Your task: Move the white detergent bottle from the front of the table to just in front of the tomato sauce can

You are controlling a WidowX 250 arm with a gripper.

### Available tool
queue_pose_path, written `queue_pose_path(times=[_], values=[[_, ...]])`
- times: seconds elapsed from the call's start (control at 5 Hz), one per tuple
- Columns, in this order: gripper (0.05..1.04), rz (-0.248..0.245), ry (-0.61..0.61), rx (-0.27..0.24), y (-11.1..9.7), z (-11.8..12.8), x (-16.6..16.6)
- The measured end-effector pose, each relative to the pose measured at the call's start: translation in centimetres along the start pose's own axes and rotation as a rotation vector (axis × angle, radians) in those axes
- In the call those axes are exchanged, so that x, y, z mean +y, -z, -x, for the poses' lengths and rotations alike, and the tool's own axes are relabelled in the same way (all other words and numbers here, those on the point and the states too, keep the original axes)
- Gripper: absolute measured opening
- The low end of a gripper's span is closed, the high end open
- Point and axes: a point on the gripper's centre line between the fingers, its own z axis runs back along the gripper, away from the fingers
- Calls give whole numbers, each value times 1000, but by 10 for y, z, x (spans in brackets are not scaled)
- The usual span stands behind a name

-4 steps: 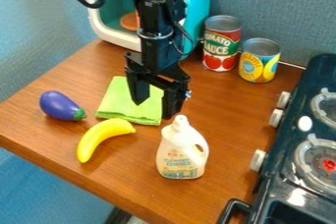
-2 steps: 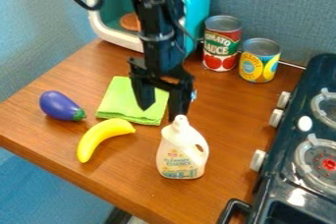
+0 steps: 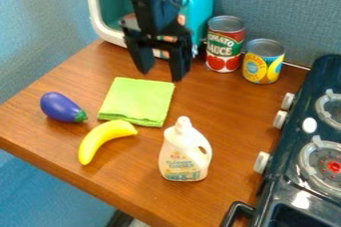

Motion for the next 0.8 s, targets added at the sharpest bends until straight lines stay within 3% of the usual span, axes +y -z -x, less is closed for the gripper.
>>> queue_pose_path(times=[0.2, 0.4, 0.6, 0.8], values=[[1001, -39, 19, -93, -35, 2, -10], [1001, -65, 91, -125, -75, 23, -29], [1001, -45, 124, -133, -88, 43, -52], [1001, -40, 116, -92, -84, 60, -56]])
